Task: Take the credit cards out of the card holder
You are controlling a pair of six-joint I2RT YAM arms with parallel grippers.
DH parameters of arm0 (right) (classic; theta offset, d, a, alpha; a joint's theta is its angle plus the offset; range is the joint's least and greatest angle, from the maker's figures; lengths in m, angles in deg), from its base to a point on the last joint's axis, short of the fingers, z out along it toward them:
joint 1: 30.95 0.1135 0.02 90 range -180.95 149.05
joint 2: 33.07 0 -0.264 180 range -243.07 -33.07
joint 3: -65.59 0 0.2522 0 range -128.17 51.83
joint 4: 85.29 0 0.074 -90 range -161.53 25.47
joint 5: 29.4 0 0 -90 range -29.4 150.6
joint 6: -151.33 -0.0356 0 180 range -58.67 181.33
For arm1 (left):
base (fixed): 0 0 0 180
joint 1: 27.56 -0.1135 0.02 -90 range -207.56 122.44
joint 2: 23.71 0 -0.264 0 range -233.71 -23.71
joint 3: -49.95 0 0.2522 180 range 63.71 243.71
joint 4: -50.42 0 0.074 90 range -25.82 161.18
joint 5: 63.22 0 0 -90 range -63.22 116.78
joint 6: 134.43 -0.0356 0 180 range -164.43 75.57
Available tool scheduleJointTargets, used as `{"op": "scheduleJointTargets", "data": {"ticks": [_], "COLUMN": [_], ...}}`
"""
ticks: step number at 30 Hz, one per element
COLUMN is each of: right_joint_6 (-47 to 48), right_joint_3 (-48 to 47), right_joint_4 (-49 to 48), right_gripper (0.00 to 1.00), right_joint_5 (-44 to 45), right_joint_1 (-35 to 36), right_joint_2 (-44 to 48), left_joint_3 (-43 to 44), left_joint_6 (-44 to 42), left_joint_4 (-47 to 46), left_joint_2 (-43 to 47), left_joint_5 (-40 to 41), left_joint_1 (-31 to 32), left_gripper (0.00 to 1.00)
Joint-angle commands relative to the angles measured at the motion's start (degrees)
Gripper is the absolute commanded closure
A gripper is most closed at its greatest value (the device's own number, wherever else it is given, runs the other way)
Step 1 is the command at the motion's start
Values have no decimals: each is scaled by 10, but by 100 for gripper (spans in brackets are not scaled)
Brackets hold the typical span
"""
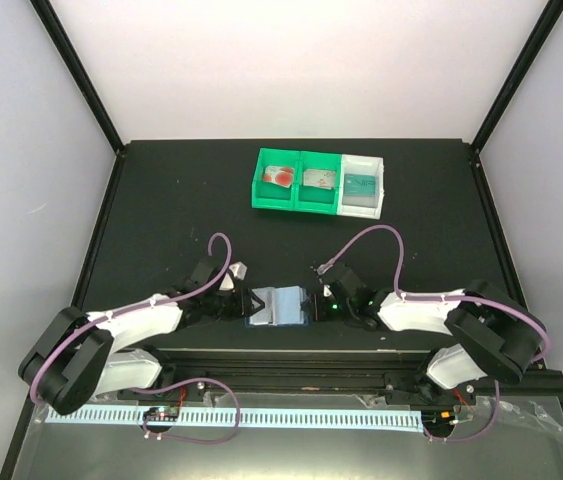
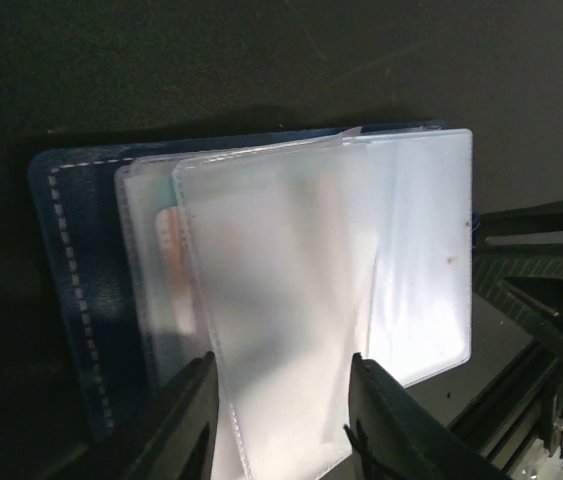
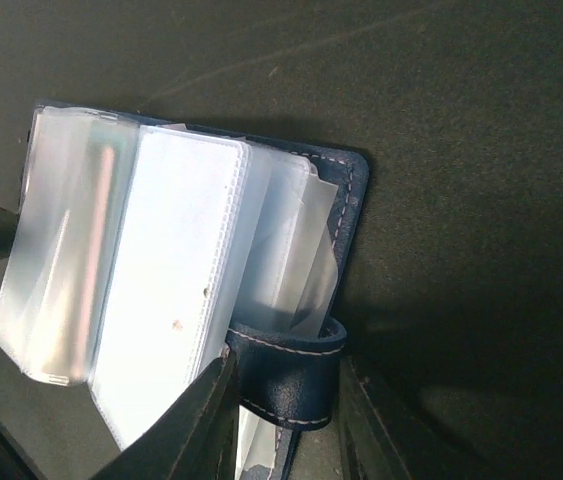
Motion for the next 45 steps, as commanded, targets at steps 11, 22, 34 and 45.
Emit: {"op": "scheduleJointTargets", "data": {"ticks": [11,22,34,45], "right_joint_6": [-9,-7,4,8], "right_joint_3": [0,1,2,0], "right_joint_4": [-29,-26,27,16], "right_gripper": [72,72,70,70], "right_joint_5": [-1,3,51,24], "right_joint_1": [18,20,19,21], "right_joint_2": [-17,-7,59,102], "left_joint_3": [6,-13,6,28], "left_joint_6": [7,40,108,55], "left_joint_4": [-30,-105,-290,-214], "left_joint_2": [13,-6,-88,-74], "left_joint_5": [-22,-54,-125,-97], "left_joint_1": [-3,0,63,46], "left_gripper": [78,64,60,59]}}
